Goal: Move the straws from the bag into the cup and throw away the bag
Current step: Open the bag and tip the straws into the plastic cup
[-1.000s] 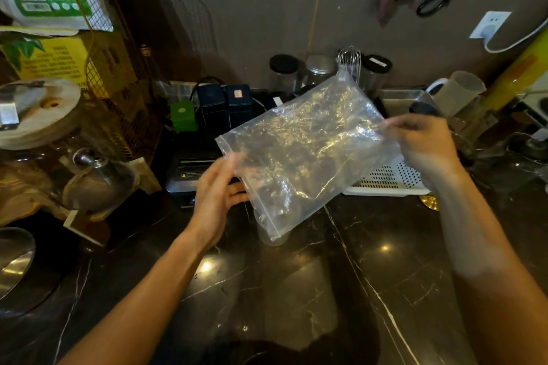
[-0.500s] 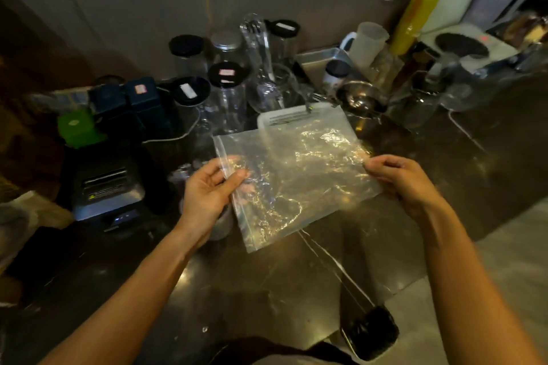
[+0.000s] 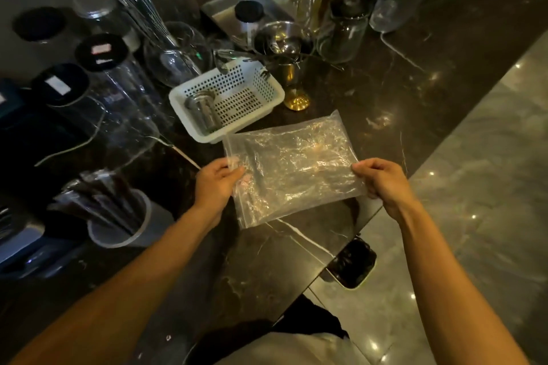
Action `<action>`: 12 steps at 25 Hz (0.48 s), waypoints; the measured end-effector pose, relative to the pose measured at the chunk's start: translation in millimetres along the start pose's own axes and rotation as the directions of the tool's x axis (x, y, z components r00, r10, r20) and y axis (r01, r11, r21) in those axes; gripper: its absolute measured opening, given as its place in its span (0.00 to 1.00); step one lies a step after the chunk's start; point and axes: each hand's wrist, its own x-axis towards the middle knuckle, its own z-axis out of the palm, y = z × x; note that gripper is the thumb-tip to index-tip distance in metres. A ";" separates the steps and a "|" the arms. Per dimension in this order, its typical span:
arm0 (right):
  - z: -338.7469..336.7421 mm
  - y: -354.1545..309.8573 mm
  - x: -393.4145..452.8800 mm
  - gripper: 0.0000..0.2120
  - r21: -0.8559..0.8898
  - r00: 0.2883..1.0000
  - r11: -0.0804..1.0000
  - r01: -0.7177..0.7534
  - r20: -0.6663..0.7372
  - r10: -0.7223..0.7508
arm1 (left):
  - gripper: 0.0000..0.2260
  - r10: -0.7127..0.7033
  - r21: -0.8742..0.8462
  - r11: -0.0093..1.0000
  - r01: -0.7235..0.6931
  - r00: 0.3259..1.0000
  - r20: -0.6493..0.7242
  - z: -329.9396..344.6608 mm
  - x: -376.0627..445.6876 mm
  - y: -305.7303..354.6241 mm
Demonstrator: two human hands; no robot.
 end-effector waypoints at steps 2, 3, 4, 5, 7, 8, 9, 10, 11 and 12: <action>1.1 13.8 1.9 0.07 -0.061 0.999 0.998 -0.014 -0.039 0.012 | 0.12 -0.038 0.044 0.998 0.038 0.999 -0.008 8.9 7.3 -11.9; 2.2 19.8 4.7 0.07 -0.108 0.998 0.994 -0.016 -0.060 0.010 | 0.14 -0.057 0.069 0.996 0.058 0.998 -0.008 14.4 11.2 -17.5; 4.7 23.9 6.1 0.07 -0.159 0.997 0.987 -0.014 -0.074 0.002 | 0.17 -0.067 0.108 0.992 0.066 0.998 -0.001 18.9 13.3 -21.8; 8.6 27.4 6.8 0.06 -0.210 0.997 0.978 -0.008 -0.079 -0.009 | 0.22 -0.062 0.162 0.985 0.059 0.998 0.015 22.4 15.0 -25.5; 18.4 31.2 9.2 0.07 -0.362 0.995 0.932 0.018 -0.089 -0.054 | 0.32 -0.024 0.304 0.953 0.008 0.999 0.049 28.0 19.0 -32.0; 23.1 31.2 9.0 0.08 -0.451 0.992 0.892 0.038 -0.092 -0.088 | 0.37 0.001 0.376 0.926 -0.026 0.998 0.065 29.7 19.7 -34.2; 27.4 31.3 8.0 0.09 -0.526 0.988 0.848 0.063 -0.085 -0.126 | 0.42 0.016 0.440 0.897 -0.048 0.997 0.077 30.8 19.4 -36.4; 30.9 30.5 6.4 0.13 -0.580 0.986 0.811 0.083 -0.071 -0.152 | 0.47 0.021 0.495 0.867 -0.059 0.996 0.082 31.3 18.5 -38.3; 33.5 29.8 4.8 0.19 -0.627 0.983 0.773 0.097 -0.060 -0.172 | 0.52 0.021 0.535 0.842 -0.065 0.996 0.087 31.7 16.9 -39.8; 36.6 29.0 2.4 0.23 -0.681 0.980 0.724 0.104 -0.052 -0.190 | 0.54 0.028 0.563 0.822 -0.080 0.995 0.101 30.9 15.2 -41.5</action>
